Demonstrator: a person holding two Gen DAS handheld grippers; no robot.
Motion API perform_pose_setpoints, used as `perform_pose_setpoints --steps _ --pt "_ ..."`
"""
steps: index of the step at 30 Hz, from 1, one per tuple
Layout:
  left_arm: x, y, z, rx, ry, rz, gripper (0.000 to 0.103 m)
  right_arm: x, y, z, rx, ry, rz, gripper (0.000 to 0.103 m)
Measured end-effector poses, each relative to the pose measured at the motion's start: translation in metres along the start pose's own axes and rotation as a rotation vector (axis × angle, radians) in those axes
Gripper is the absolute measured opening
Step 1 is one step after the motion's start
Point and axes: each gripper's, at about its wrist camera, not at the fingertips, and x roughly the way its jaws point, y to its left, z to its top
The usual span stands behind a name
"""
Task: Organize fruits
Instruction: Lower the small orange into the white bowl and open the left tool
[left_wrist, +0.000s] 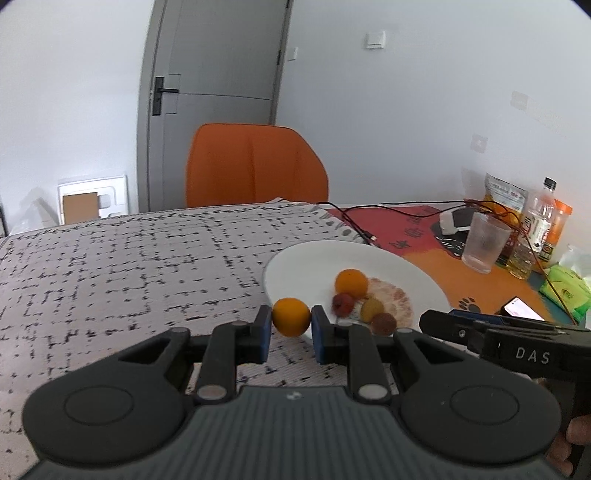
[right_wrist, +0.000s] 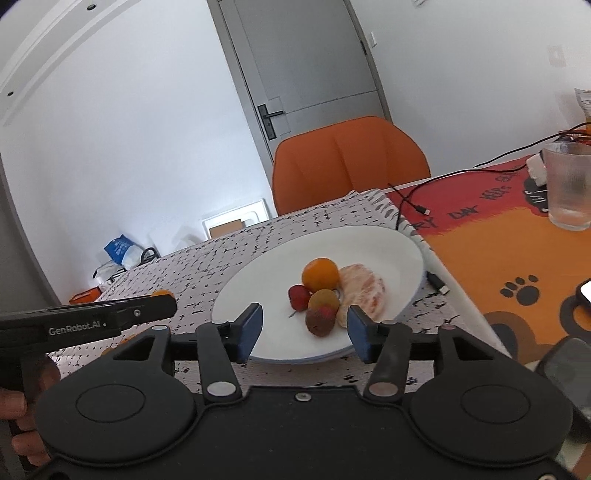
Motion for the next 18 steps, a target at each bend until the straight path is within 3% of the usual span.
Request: perform_pose_setpoints --steps 9,15,18 --pt "0.012 -0.024 0.009 0.032 0.003 -0.042 0.022 -0.011 -0.013 0.005 0.015 -0.016 -0.016 0.054" --pt "0.009 -0.026 0.012 0.028 -0.003 -0.038 0.028 -0.011 -0.015 0.002 0.020 -0.007 -0.014 0.056" --pt "0.006 -0.021 0.009 0.031 0.010 -0.002 0.052 -0.009 -0.014 0.001 0.025 -0.003 -0.006 0.059"
